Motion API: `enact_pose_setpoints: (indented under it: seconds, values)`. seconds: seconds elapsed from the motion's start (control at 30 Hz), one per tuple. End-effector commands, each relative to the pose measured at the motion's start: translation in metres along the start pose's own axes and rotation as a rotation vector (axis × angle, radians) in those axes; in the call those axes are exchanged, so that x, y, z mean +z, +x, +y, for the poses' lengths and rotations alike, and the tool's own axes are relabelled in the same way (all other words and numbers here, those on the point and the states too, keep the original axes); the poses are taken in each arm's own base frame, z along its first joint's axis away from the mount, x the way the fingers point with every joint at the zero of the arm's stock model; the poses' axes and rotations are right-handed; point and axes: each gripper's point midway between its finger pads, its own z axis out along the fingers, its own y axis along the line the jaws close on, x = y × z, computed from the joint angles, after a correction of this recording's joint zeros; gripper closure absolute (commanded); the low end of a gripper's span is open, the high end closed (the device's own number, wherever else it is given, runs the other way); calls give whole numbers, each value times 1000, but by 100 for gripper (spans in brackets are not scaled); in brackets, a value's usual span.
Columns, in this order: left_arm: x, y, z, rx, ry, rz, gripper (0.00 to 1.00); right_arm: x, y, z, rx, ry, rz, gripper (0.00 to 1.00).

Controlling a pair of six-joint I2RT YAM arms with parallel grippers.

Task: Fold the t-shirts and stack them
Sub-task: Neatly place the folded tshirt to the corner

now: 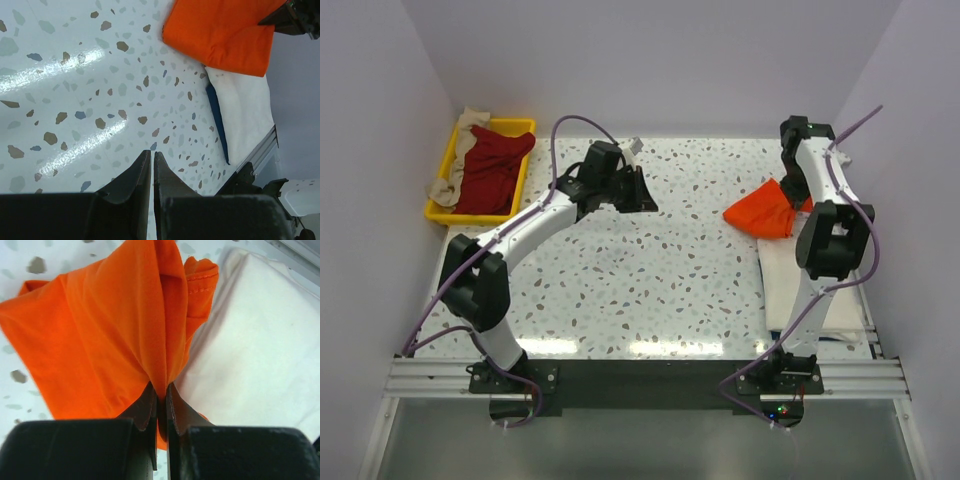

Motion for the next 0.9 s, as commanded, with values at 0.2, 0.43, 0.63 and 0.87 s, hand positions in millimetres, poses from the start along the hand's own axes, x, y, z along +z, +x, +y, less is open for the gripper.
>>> enact_pose_setpoints:
  seconds: [0.2,0.43,0.63,0.87]
  values:
    - [-20,-12,-19,45,39,-34,89,-36,-4,-95,-1,155,1,100]
    - [-23,-11,-20,36,26,-38,89,-56,-23,-108,30,126,-45,100]
    - [-23,-9,-19,38,17,-32,89,-66,-28,-118,30,115,-51,100]
    - [-23,-8,-18,38,13,-34,89,-80,-36,-126,34,67,-74,100]
